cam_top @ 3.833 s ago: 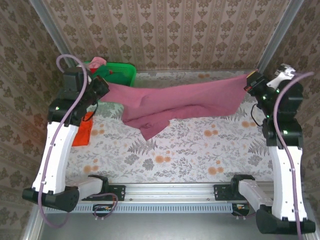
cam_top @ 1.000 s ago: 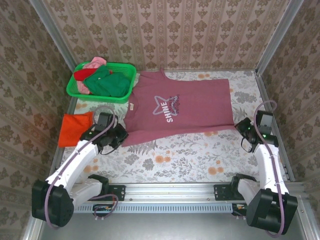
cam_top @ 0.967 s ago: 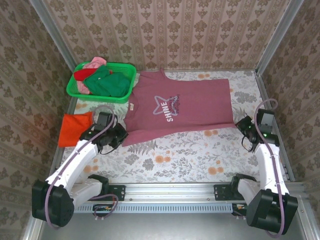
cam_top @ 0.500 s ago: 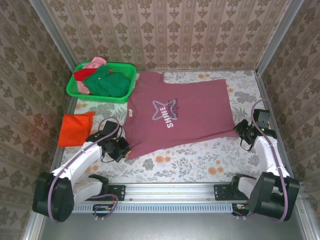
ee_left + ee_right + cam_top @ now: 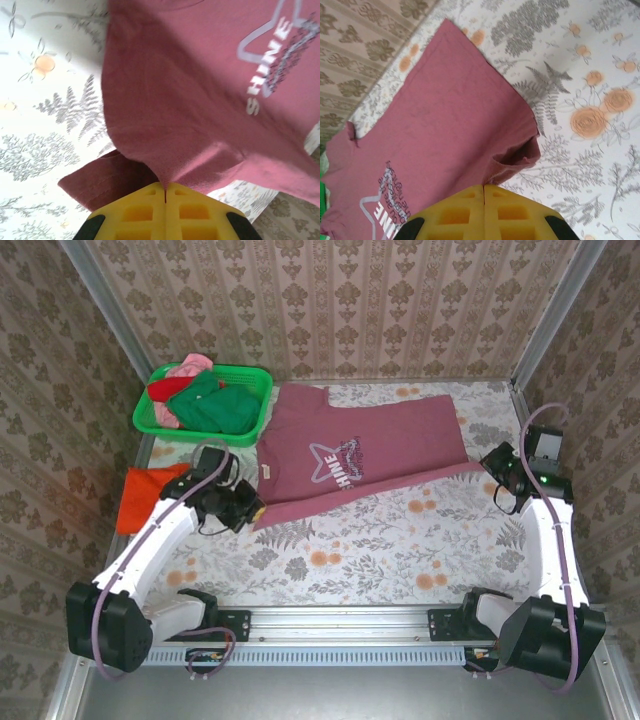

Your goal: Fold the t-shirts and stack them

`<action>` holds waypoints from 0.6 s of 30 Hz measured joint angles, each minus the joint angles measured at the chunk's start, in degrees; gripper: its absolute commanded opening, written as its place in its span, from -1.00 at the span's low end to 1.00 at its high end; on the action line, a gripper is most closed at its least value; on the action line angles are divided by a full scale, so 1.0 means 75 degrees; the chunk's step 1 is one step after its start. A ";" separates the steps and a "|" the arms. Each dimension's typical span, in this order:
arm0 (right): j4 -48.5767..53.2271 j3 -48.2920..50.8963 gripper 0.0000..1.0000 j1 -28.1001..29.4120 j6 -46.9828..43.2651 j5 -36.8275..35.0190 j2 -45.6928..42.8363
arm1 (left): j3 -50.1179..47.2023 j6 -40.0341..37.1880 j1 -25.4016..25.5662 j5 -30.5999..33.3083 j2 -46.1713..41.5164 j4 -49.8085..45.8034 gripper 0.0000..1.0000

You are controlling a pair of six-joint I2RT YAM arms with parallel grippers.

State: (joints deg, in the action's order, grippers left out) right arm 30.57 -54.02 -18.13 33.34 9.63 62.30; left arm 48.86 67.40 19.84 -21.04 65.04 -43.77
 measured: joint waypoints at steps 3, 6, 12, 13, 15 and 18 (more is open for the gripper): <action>0.0166 0.0102 -1.00 0.0000 -0.0044 -0.0026 0.0000 | -0.0595 0.0000 0.0000 -0.0038 -0.0003 -0.0050 -1.00; 0.0172 0.0437 -1.00 0.0000 -0.0079 -0.0050 0.0003 | -0.1125 0.0000 0.0009 -0.0055 -0.0009 0.0041 -1.00; 0.0280 0.1276 -1.00 0.0000 -0.0082 -0.0306 0.0006 | -0.1332 -0.0055 0.0058 -0.0038 0.0003 0.0166 -1.00; 0.0332 0.1376 -1.00 0.0000 -0.0079 -0.0358 0.0000 | -0.1329 -0.0079 0.0058 -0.0020 0.0003 0.0175 -1.00; 0.0449 0.1536 -1.00 -0.0003 -0.0047 -0.0495 -0.0035 | -0.1230 -0.0143 0.0058 0.0047 0.0006 0.0140 -1.00; 0.0589 0.1585 -1.00 -0.0006 0.0038 -0.0641 -0.0119 | -0.0775 -0.0274 0.0041 0.0210 0.0052 0.0000 -1.00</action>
State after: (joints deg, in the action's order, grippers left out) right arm 34.98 -42.13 -18.17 33.63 4.82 61.41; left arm 43.05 65.34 20.14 -19.46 65.43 -43.77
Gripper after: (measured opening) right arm 0.042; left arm 0.050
